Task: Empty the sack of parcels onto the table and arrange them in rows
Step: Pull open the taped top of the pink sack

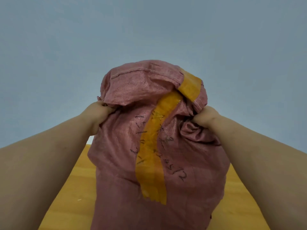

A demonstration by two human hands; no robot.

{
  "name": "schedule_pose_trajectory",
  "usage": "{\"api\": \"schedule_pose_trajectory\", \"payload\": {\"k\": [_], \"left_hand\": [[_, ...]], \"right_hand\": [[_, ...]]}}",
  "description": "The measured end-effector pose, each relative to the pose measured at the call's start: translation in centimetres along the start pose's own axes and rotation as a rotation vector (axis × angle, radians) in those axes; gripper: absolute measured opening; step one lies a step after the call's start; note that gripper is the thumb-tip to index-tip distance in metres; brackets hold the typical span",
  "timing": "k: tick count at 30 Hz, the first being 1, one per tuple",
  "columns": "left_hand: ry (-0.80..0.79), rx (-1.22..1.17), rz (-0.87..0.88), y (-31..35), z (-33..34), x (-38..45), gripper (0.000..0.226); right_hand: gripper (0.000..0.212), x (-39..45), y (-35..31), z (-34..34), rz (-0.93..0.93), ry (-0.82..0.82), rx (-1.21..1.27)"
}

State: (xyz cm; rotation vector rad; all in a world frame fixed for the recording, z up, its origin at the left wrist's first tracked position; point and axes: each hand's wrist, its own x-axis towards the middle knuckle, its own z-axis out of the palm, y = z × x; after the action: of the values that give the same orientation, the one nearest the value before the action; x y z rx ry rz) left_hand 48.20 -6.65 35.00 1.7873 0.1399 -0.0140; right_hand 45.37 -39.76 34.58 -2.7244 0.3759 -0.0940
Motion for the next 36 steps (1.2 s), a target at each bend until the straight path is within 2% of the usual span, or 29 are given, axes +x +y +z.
{"api": "schedule_pose_trajectory", "payload": {"k": [3,6,9,11,12,14,15,18,19,20,22,24,27,29,30,31,32,33,34,36], "left_hand": [[-0.002,-0.136,-0.076,1.7,0.5,0.0,0.026],[-0.032,-0.228,-0.137,4.1,0.7,0.1,0.016],[0.020,-0.258,-0.047,6.5,0.2,0.5,0.019],[0.124,-0.299,0.058,6.9,0.0,0.5,0.020],[0.159,-0.308,0.111,6.7,0.1,0.3,0.019],[0.154,-0.271,0.227,6.5,0.7,-0.6,0.021],[0.152,-0.264,0.280,6.6,1.0,-0.9,0.023],[0.272,-0.373,0.370,8.0,0.8,-1.1,0.026],[0.292,-0.400,0.377,8.1,0.7,-1.0,0.025],[0.260,-0.363,0.370,7.8,0.7,-0.9,0.023],[0.070,-0.161,0.303,6.2,0.8,-1.0,0.012],[-0.094,0.102,0.190,4.0,0.6,-1.3,0.030],[-0.086,0.298,0.113,2.4,0.0,-1.9,0.047],[-0.034,0.354,0.049,1.4,-0.2,-2.2,0.067],[-0.030,0.385,0.022,0.8,-0.2,-2.4,0.080],[-0.055,0.379,0.000,0.2,-0.2,-2.5,0.090],[-0.096,0.333,-0.021,-0.3,-0.1,-2.5,0.092],[-0.132,0.298,-0.020,-0.8,0.0,-2.4,0.089],[-0.134,0.308,0.010,-1.2,0.0,-2.1,0.085],[-0.094,0.368,0.088,-1.8,-0.3,-1.5,0.085]], "right_hand": [[0.035,0.1,-2.0,-1.9,-0.066,0.157,-0.003],[0.032,0.3,-4.3,-5.7,-0.107,0.374,0.125],[0.033,0.3,-5.7,-8.8,-0.134,0.609,0.345],[0.043,-0.1,-6.4,-8.3,-0.201,0.618,0.418],[0.049,-0.4,-6.6,-7.4,-0.247,0.535,0.392],[0.048,-0.9,-6.5,-6.0,-0.276,0.379,0.310],[0.047,-0.8,-6.4,-5.9,-0.274,0.394,0.320],[0.042,-0.4,-6.1,-7.3,-0.222,0.661,0.516],[0.038,-0.3,-6.0,-7.2,-0.217,0.687,0.517],[0.040,-0.2,-5.8,-6.7,-0.238,0.619,0.452],[0.055,-0.1,-5.2,-4.7,-0.202,0.289,0.184],[0.067,-0.5,-4.2,-3.4,-0.087,0.046,-0.007],[0.091,-0.2,-1.7,-2.4,0.006,-0.088,0.120],[0.124,0.3,-0.5,-1.2,0.048,-0.166,0.177],[0.145,0.6,-0.1,-0.5,0.051,-0.182,0.167],[0.157,1.0,0.4,0.3,0.030,-0.202,0.166],[0.153,0.9,0.5,1.0,0.006,-0.211,0.144],[0.136,0.3,0.1,1.3,-0.010,-0.213,0.095],[0.118,0.1,-0.1,1.6,-0.018,-0.189,0.075],[0.097,0.3,-0.6,1.9,-0.062,-0.116,0.048]]}}
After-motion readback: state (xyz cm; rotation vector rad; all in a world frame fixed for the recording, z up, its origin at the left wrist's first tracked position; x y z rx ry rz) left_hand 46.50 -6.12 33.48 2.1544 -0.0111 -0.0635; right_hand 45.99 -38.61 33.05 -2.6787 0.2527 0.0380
